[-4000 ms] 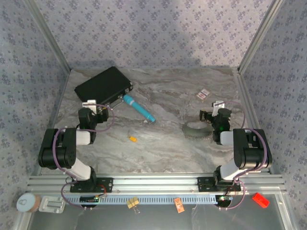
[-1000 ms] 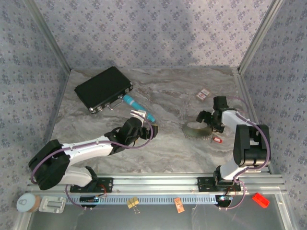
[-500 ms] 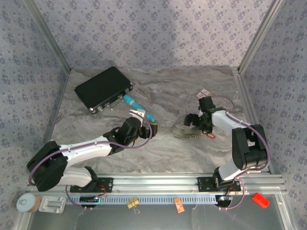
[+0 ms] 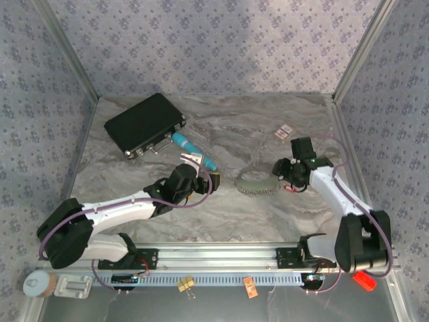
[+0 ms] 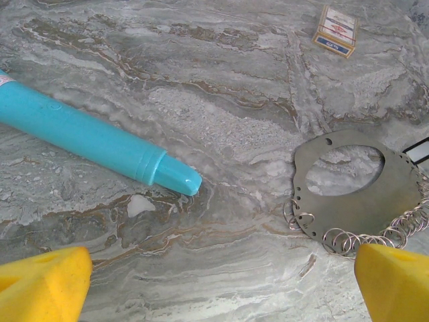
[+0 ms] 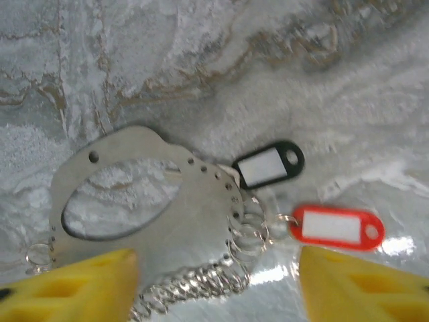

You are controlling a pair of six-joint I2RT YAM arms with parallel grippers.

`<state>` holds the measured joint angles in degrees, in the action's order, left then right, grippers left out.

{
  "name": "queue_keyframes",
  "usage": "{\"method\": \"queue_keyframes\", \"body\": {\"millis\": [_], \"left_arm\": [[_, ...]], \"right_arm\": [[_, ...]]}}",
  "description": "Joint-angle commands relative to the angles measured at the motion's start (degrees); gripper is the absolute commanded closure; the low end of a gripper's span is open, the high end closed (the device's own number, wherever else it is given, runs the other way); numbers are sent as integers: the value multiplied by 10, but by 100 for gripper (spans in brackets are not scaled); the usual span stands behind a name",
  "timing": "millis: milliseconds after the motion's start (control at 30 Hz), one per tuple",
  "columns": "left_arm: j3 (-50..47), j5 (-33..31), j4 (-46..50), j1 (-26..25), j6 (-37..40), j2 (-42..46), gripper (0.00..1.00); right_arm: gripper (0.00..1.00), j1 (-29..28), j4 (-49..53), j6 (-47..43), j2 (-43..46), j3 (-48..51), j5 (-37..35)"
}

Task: Put the keys on the keyring

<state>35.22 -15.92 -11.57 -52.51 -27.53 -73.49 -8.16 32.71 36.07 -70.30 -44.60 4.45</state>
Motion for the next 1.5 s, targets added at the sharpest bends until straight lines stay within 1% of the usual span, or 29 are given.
{"method": "queue_keyframes", "body": {"millis": [0,67,133,200,400,600,767,1133,1200,1300,1467], "left_arm": [[4,-3,-5,-2,-4,8,0],[5,2,-7,-3,-3,5,0],[7,6,-6,-2,-2,2,0],[9,8,-6,-3,-2,0,0],[9,9,-6,-2,-8,-1,0],[7,8,-5,-3,-13,0,0],[9,8,-1,-3,-11,2,0],[19,2,13,-3,5,6,0],[20,1,12,-3,6,8,0],[20,-1,12,-3,6,7,0],[21,-2,16,-3,6,8,0]], "right_arm": [[62,16,20,139,49,52,18],[69,22,-14,194,71,85,39],[70,23,-34,227,79,104,51],[69,24,-52,245,78,116,57],[69,34,-107,257,37,133,89],[69,37,-151,262,0,136,98],[70,37,-172,264,-33,139,105],[71,38,-187,266,-66,140,98],[75,38,-189,264,-66,138,95],[87,38,-191,256,-68,134,90],[99,37,-189,220,-65,120,81]]}}
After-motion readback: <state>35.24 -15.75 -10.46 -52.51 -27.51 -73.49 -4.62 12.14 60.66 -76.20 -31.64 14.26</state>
